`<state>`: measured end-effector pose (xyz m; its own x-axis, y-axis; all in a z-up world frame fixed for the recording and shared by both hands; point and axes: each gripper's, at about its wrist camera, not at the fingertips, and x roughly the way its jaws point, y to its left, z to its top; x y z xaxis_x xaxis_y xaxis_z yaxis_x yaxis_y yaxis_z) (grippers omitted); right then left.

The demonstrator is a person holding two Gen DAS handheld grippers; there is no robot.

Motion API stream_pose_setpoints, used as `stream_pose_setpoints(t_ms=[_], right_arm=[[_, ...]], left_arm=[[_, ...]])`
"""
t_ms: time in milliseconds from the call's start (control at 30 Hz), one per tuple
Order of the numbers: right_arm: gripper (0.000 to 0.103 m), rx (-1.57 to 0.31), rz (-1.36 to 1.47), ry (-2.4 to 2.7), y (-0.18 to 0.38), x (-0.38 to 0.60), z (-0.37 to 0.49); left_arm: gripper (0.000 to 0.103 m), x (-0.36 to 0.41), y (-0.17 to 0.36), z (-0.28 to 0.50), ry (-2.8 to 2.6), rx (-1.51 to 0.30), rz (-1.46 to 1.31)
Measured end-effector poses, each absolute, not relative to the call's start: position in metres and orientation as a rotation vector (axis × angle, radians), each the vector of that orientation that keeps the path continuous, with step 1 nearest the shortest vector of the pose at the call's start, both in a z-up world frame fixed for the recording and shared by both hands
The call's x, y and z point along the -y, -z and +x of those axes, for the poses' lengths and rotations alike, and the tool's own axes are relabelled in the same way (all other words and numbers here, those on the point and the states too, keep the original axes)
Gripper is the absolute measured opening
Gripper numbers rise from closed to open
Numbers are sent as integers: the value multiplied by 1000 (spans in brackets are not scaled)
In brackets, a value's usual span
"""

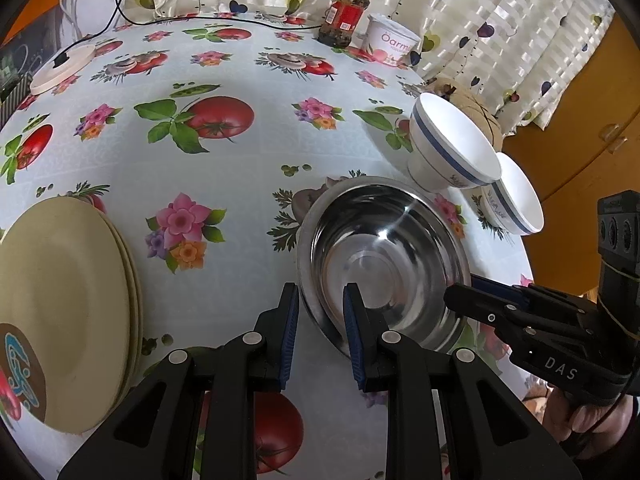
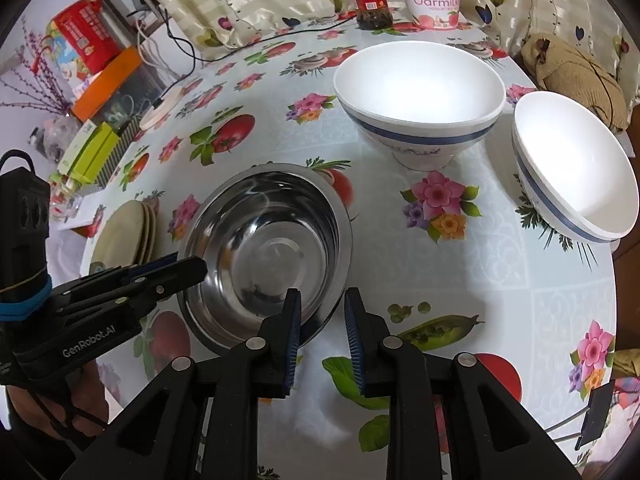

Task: Organize plates and bowls
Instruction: 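Close the left tool on the steel bowl's rim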

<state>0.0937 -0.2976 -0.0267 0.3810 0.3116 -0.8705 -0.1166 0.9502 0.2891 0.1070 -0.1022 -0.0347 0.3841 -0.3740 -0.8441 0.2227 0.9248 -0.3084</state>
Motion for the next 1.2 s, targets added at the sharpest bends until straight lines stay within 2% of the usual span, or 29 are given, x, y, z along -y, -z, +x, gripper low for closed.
stream_pose_setpoints(t_ms=[333, 800, 1200], right_arm=[[31, -1130, 184, -256, 18, 304, 94], [31, -1073, 215, -211, -2, 326, 98], [31, -1013, 222, -153, -20, 354, 116]], left_arm=[[24, 94, 26, 109, 363, -1084, -170], [24, 99, 4, 121, 378, -1035, -173], [24, 133, -15, 144, 444, -1009, -178]])
